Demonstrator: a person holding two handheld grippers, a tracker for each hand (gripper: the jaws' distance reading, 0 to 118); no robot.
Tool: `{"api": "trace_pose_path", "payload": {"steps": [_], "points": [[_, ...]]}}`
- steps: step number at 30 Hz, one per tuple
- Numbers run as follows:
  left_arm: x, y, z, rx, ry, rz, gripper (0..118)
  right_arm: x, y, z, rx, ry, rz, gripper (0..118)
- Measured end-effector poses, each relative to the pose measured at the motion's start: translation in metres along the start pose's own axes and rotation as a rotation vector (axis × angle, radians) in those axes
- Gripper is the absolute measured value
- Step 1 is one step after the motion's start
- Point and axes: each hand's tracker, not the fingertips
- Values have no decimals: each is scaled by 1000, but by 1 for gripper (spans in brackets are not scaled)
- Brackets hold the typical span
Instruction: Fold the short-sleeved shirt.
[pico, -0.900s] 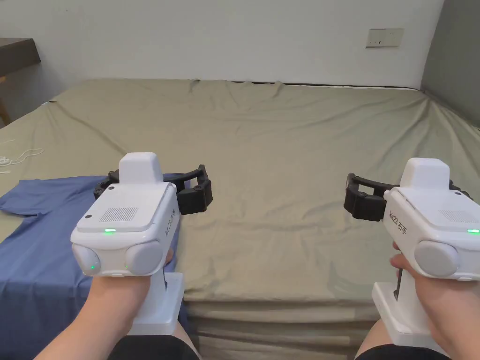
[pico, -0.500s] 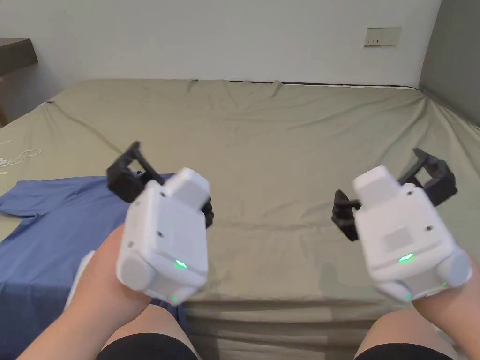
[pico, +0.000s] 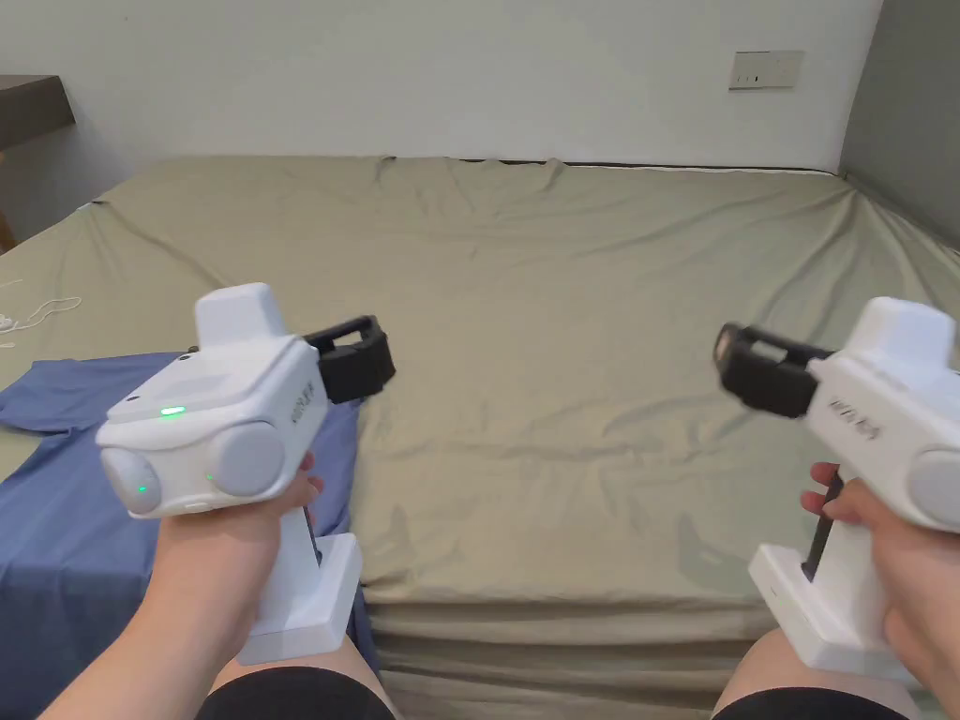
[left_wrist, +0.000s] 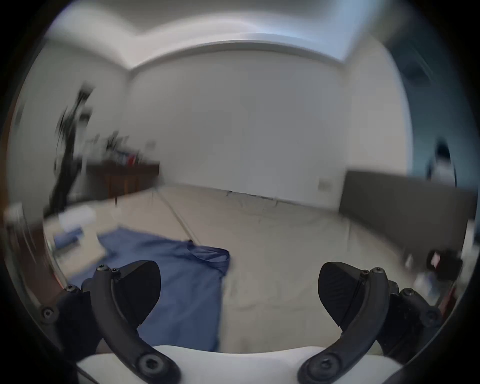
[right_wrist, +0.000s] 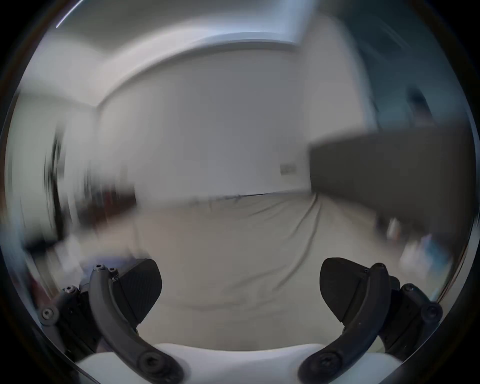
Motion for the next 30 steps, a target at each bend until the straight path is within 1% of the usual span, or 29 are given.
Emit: {"api": "trace_pose_path", "payload": {"steps": [1, 2, 3, 4, 5, 6, 7, 9, 11, 13, 16, 22, 26, 30], "points": [[-2, -5, 1, 34, 12, -62, 118, 3, 2, 3, 42, 29, 3, 118], [1, -11, 1, 39, 32, -174, 118, -3, 1, 4, 43, -2, 80, 118], [2, -14, 0, 25, 36, -249, 118, -6, 1, 5, 47, -33, 145, 118], [8, -22, -1, 9, 21, -279, 118, -12, -4, 7, 80, -51, 283, 118], [8, -25, 0, 11, 6, -248, 118, -17, -8, 8, 111, -62, 409, 118], [9, -25, -1, -6, -17, -231, 117, -25, -10, 8, 132, -44, 503, 118], [10, -24, -1, -30, -32, -218, 117, -26, -11, 6, 109, -65, 484, 118], [12, -22, 1, -9, -18, -171, 117, -27, -13, 7, 55, -47, 412, 118], [9, -19, 2, -4, -33, -152, 117, -27, -12, 4, 57, -45, 407, 118], [7, -19, 1, 6, -35, -151, 117, -30, -13, 4, 57, -46, 419, 118], [6, -19, -1, -3, -28, -157, 117, -31, -15, 3, 62, -50, 463, 118], [4, -17, 2, 21, -32, -139, 117, -31, -15, 2, 52, -44, 455, 118], [8, -20, 2, 17, -21, -189, 117, -32, -16, 2, 53, -43, 469, 118], [10, -22, 2, 9, -25, -203, 117, -32, -17, 2, 49, -46, 470, 118]]}}
